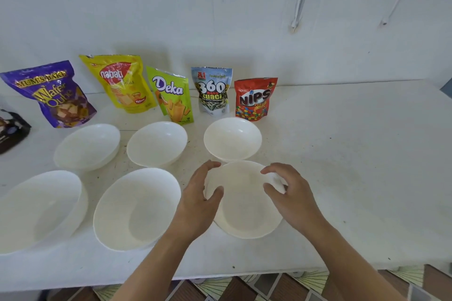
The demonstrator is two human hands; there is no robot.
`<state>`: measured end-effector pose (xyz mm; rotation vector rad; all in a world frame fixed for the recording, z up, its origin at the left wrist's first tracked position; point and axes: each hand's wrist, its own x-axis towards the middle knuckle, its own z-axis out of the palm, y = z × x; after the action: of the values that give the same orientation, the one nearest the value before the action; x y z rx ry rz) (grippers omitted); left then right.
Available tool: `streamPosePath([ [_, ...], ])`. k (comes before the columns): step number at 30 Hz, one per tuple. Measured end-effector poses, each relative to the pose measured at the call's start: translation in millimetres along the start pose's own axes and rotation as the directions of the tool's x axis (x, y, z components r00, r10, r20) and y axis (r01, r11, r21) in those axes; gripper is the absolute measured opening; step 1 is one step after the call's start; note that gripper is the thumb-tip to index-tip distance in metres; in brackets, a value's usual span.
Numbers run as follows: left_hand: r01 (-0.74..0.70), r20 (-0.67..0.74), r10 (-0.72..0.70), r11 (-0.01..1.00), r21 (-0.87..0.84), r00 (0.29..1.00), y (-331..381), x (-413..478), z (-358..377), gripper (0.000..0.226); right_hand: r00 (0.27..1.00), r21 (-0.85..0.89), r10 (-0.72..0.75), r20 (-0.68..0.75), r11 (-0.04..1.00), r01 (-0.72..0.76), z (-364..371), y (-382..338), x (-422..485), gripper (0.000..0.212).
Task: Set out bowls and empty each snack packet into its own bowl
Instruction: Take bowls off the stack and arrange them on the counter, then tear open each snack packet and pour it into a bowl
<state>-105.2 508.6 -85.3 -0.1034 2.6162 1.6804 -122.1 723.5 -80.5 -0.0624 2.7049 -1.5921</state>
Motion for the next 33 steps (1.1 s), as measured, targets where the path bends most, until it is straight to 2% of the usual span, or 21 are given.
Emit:
streamPosePath([
  [6,-0.202,-0.020,0.205,0.976,0.086,0.979,25,2,-27,0.048,0.989,-0.023,-0.137,-0.063,0.990,0.136,3,-29,18,0.029],
  [10,-0.254,-0.124,0.259,0.966,0.052,0.958,43,1,-61,0.034,0.976,-0.022,-0.211,-0.057,0.977,0.210,11,-58,33,0.026],
  [13,-0.240,-0.232,0.253,0.967,0.083,0.939,54,-2,-96,0.020,0.961,0.020,-0.270,-0.057,0.962,0.271,24,-86,45,0.020],
  [21,-0.168,-0.439,0.229,0.970,0.175,0.869,52,-17,-214,0.014,0.884,0.111,-0.467,0.023,0.880,0.462,91,-173,72,0.020],
  [27,-0.104,-0.591,0.181,0.981,0.163,0.786,16,-31,-311,0.013,0.825,0.162,-0.558,0.090,0.825,0.541,182,-239,86,0.015],
  [33,-0.031,-0.645,0.153,0.980,0.196,0.749,-36,-30,-419,0.015,0.769,0.182,-0.628,0.119,0.775,0.605,293,-303,103,0.013],
])
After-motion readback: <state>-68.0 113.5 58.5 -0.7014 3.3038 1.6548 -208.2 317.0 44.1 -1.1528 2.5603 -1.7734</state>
